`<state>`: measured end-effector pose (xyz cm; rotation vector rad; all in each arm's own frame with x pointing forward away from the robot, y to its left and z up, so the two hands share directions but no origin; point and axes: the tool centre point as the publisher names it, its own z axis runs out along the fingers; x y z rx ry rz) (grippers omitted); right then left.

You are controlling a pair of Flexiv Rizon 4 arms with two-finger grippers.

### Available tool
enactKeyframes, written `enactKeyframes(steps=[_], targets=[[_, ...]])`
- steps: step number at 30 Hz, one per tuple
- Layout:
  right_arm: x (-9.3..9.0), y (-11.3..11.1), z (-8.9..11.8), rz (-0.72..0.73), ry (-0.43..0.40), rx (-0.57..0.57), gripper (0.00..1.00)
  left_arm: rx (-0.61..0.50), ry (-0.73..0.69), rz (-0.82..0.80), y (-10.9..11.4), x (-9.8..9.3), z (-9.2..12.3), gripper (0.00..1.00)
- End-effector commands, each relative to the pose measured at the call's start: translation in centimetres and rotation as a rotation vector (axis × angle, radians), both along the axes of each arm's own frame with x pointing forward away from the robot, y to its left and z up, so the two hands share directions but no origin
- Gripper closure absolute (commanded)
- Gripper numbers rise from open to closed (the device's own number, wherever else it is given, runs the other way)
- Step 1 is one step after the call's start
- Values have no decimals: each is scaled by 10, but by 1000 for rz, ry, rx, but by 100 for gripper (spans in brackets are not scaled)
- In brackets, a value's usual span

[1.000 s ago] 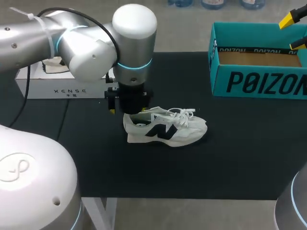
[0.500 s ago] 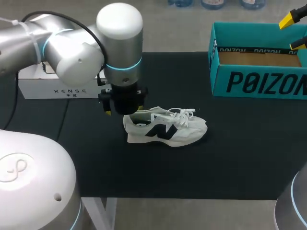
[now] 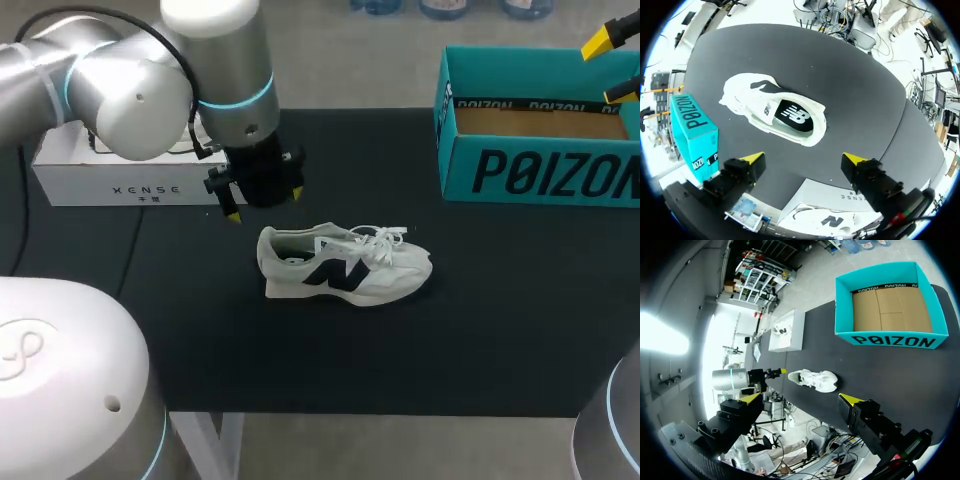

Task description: Take the shoe out of the shoebox, open the shoe tongue, remove and reinsert the insole, then place the shoe into the shoebox

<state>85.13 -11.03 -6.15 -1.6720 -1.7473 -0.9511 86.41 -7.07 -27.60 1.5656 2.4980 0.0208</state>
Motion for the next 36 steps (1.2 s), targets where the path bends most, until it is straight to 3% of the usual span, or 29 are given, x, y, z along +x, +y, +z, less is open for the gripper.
enactKeyframes(steps=[1,12,17,19,21,35,36], targets=[[1,0,0,1,3,-3,0,-160,2,134,21,-4,18,0],[1,0,0,1,3,-3,0,-417,114,290,29,-5,34,0],[1,0,0,1,3,-3,0,-601,186,358,34,-7,48,0],[1,0,0,1,3,-3,0,-586,186,362,36,-8,49,0],[1,0,0,1,3,-3,0,-467,145,323,36,-10,48,0],[1,0,0,1,3,-3,0,-467,145,323,36,-10,48,0],[1,0,0,1,3,-3,0,-527,211,354,31,-13,44,0]])
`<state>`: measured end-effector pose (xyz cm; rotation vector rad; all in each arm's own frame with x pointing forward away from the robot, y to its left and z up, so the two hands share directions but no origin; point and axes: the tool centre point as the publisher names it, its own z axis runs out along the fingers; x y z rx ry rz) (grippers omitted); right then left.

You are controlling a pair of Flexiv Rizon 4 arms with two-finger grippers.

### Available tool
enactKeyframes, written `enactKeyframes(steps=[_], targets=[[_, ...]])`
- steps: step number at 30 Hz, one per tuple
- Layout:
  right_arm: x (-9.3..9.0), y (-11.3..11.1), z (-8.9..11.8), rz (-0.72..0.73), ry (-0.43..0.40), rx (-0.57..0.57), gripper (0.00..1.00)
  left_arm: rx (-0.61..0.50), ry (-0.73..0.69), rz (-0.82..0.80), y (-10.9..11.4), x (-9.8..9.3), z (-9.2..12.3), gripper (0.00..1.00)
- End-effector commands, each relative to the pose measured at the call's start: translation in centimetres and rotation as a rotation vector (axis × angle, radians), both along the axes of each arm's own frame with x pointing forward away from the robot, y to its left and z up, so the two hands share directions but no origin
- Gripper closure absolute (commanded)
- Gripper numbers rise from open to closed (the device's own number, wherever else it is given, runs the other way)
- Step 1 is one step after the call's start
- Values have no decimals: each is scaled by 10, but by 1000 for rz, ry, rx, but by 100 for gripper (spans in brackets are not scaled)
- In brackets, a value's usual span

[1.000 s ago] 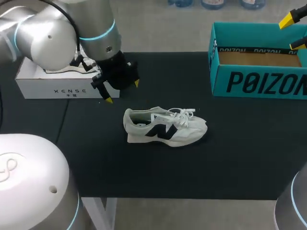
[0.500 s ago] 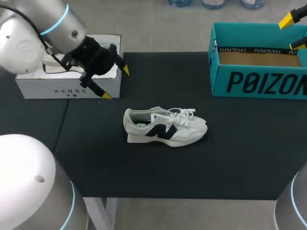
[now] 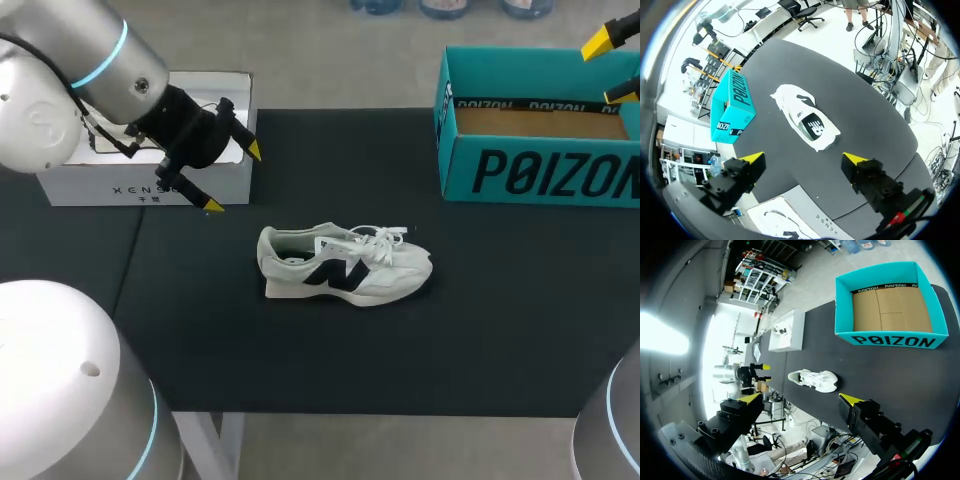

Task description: Take the shoe out of the shoebox, open the shoe tongue, remove and reinsert the insole, then place the shoe into the shoebox

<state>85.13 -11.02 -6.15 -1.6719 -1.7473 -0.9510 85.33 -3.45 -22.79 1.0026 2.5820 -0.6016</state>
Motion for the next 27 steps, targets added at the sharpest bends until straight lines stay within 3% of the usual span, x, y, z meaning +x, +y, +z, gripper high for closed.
enactKeyframes(steps=[1,5,9,19,27], targets=[[1,0,0,1,3,-3,0,-117,112,30,-10,-4,-7,0],[1,0,0,1,3,-3,0,-211,312,131,-19,-14,-15,0],[1,0,0,1,3,-3,0,-213,421,186,-19,-22,-15,0],[1,0,0,1,3,-3,0,-189,556,372,1,-42,-24,0],[1,0,0,1,3,-3,0,-189,556,372,1,-42,-24,0]])
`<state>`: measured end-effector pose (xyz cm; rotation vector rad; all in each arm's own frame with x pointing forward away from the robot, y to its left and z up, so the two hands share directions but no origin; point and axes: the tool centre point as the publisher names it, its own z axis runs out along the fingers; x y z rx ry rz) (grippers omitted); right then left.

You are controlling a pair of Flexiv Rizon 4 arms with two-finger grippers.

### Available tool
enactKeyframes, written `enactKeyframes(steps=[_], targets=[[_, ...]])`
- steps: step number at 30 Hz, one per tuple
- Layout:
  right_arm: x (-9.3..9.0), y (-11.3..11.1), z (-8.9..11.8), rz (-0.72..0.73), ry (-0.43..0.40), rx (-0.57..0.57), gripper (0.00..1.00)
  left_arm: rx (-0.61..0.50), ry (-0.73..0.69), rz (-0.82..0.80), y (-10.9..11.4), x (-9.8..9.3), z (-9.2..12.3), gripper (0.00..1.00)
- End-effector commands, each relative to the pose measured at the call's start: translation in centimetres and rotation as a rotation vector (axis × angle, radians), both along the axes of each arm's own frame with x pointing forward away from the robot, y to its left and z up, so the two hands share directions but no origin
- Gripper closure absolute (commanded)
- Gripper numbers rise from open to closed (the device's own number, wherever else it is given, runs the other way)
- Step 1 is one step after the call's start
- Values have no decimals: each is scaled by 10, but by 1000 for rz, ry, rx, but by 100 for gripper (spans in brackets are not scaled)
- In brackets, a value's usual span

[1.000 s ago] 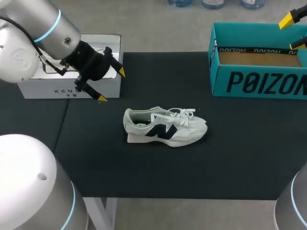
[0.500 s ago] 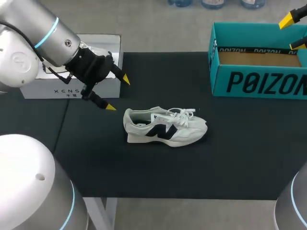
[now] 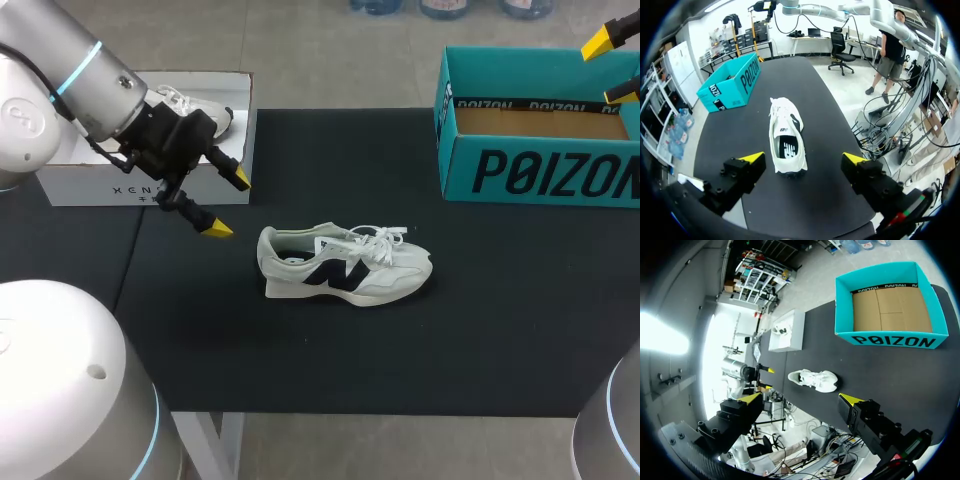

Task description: Take the shoe out of the shoebox, open the shoe tongue, remove and reinsert the insole, then place the shoe into the shoebox

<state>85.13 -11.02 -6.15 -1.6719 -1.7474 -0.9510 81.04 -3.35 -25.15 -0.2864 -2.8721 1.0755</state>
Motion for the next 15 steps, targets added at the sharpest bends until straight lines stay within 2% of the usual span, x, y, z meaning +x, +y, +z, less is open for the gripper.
enactKeyframes(steps=[1,6,8,10,15], targets=[[1,0,0,1,3,-3,0,2,0,-1,0,1,0,0],[1,0,0,1,3,-3,0,2,0,-1,0,1,0,0],[1,0,0,1,3,-3,0,3,-11,104,-4,3,-8,0],[1,0,0,1,3,-3,0,49,-24,190,-4,2,-22,0],[1,0,0,1,3,-3,0,48,76,230,6,2,-54,0]])
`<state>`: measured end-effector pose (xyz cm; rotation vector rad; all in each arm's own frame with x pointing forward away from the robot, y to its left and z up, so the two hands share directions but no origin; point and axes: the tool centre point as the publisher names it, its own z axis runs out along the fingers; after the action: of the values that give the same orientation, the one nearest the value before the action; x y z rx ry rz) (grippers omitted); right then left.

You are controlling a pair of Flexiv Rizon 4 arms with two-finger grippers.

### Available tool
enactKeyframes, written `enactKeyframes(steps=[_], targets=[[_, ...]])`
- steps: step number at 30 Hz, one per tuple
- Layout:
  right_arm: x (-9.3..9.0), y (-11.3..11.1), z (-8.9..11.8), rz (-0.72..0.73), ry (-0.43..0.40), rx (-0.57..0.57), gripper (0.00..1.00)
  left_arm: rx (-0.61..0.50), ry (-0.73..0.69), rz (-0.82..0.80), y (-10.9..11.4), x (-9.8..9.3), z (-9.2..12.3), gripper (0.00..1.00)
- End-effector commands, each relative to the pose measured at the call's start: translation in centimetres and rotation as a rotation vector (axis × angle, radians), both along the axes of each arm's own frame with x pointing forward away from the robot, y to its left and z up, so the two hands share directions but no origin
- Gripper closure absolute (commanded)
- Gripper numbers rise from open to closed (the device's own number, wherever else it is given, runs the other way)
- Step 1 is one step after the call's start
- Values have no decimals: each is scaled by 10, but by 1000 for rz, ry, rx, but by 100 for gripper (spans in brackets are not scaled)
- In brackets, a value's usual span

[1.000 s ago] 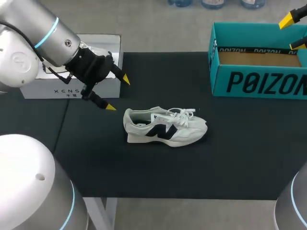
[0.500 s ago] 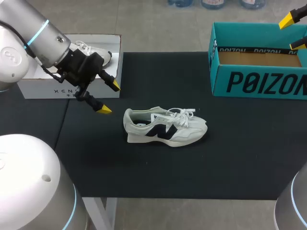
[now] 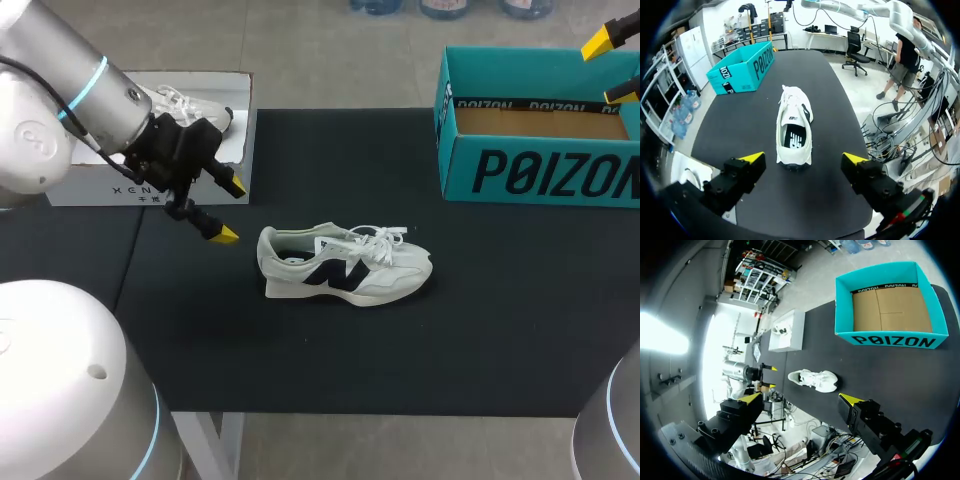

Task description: Take the shoe out of the shoebox, open the shoe tongue, remove and reinsert the insole, then place the shoe into the shoebox

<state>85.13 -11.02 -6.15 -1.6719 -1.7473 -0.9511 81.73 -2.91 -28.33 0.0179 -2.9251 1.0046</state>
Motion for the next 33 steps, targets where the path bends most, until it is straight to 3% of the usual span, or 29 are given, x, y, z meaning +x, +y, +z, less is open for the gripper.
enactKeyframes(steps=[1,14,21,33], targets=[[1,0,0,1,3,-3,0,-10,21,39,2,-6,-27,0],[1,0,0,1,3,-3,0,-162,-9,11,16,8,-54,0],[1,0,0,1,3,-3,0,-199,-57,136,12,8,-64,0],[1,0,0,1,3,-3,0,-312,-44,123,-1,14,-91,0]])
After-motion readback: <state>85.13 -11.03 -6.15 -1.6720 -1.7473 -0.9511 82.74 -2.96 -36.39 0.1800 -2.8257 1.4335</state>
